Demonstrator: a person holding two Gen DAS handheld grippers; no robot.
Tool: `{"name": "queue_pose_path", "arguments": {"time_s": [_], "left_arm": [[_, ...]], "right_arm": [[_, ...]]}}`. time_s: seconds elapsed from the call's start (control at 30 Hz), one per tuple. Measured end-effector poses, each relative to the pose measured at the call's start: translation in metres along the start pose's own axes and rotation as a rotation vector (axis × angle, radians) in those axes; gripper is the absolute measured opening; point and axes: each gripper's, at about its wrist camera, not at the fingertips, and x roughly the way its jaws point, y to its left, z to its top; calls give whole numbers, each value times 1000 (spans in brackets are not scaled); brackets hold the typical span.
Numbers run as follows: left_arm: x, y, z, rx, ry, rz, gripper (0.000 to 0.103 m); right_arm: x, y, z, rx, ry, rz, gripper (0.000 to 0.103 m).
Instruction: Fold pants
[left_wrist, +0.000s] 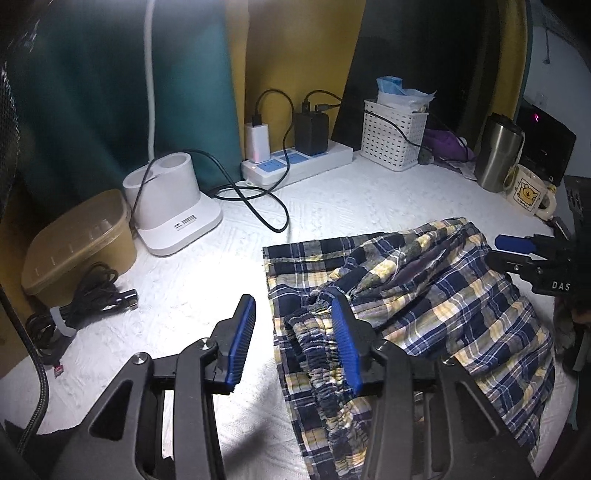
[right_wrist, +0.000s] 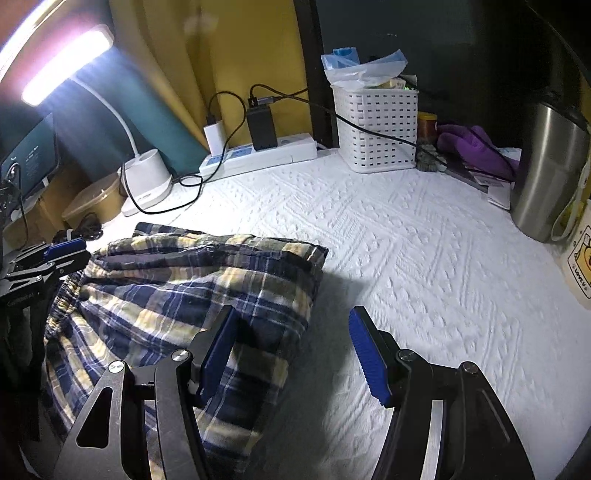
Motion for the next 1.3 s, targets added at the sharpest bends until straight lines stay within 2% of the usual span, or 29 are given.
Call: {"name": "queue_pose_path", "arguments": {"time_s": [0.1,0.2,0.4,0.43,0.5,0.53,0.57,0.8,1.13,1.17,1.3], "left_arm": [[4,-1,0,20,-3,-3,42],[10,-3,1,37,9,-9,42],[19,-4,3,56,29,-37,41],[19,-4,3,61,28,-41,40],[18,-5,4,68,24,-62,22],[19,-6,5,68,26,-67,20],[21,-7,6,73,24,-63,12],[20,-3,29,63,-16,-54,11],[38,11,27,24,-4,-9,11],[41,12,27,23,1,1,0],[56,22,26,2,23,53,0]], "right_arm": [[4,0,3,-7,1,15,63],[9,0,7,-12,2,40,54],[22,2,8,-15,21,94,28],[21,2,9,-16,16,100,21],[20,2,10,-15,9,107,16],[20,3,13,-20,6,106,14],[20,4,16,-26,2,106,12],[22,1,39,-20,-30,122,10],[50,-2,55,-25,-12,109,10],[52,-2,56,-25,-8,103,10],[62,0,58,-33,9,83,10]]}}
